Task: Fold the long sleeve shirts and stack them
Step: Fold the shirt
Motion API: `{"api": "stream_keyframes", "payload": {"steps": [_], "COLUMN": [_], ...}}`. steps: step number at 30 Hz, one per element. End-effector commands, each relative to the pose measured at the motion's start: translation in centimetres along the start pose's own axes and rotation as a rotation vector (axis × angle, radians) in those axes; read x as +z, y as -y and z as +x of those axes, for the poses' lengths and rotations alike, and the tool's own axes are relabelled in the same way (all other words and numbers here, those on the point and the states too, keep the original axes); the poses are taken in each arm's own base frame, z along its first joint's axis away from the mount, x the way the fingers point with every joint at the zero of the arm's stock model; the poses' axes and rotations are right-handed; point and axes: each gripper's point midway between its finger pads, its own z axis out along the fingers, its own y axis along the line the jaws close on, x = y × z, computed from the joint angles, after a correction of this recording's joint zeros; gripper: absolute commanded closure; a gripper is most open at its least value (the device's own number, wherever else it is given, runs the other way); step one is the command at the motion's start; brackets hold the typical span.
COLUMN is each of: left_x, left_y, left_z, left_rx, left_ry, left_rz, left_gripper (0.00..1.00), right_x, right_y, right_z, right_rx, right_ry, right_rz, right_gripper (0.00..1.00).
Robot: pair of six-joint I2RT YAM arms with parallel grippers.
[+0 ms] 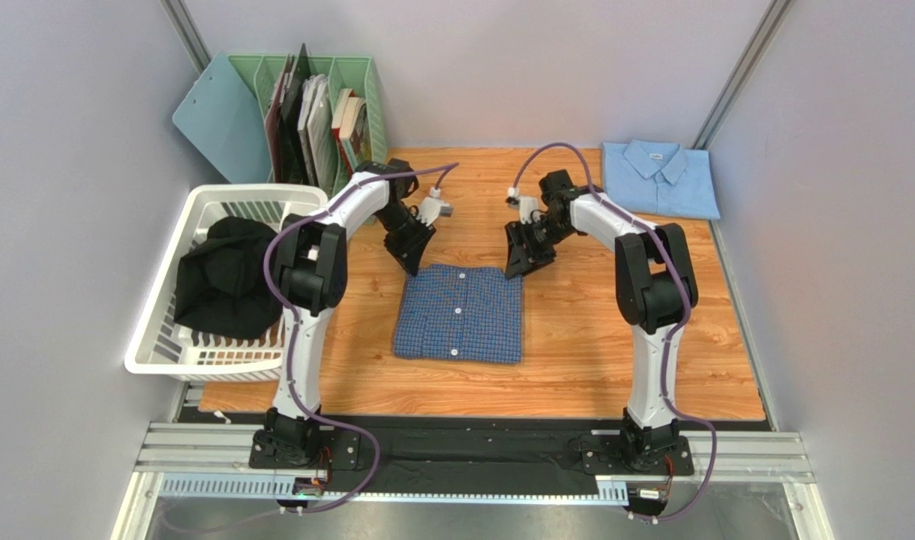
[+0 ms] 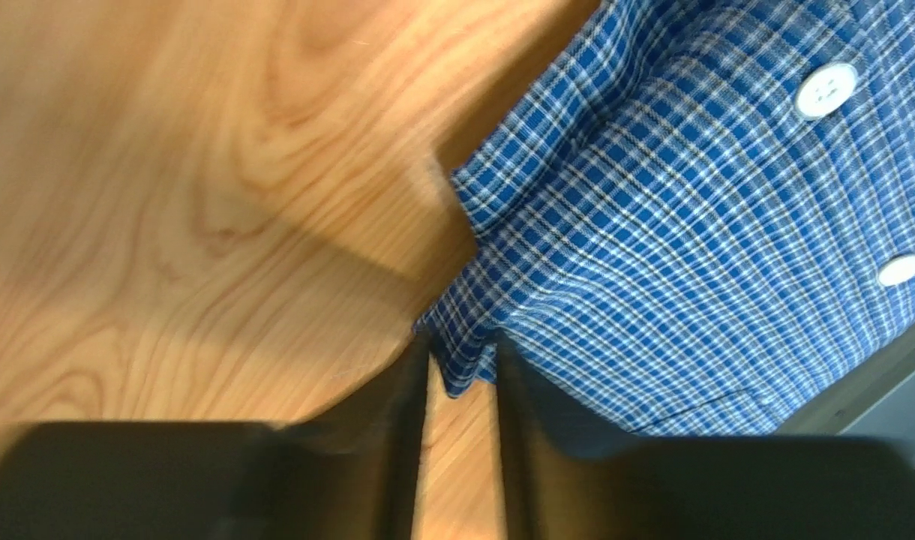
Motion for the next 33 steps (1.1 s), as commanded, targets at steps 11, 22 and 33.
{"api": "stream_keyframes", "payload": {"steps": [11,22,33], "left_x": [-14.1,-2.8,4.6], "left_y": [20.5,20.1,14.5], "left_z": [1.6,4.7,5.8], "left_rx": [0.036,-0.319,-0.548], "left_ry": [0.644,0.495,0.216], "left_rz": [0.448,0.590,0.574], "left_gripper": [0.01,0.01,0.08], "right_x": [-6.8,1.3,5.1], "right_y": [-19.5,-20.4,-7.6], "right_z": [4.8,8.6,11.1], "right_rx": [0.054,0.196,0.538], "right_ry": [0.071,-0.024,-0.070], "right_rz": [-0.477,-0.628,-0.438], "right_gripper": [0.07,0.00,0.03]}}
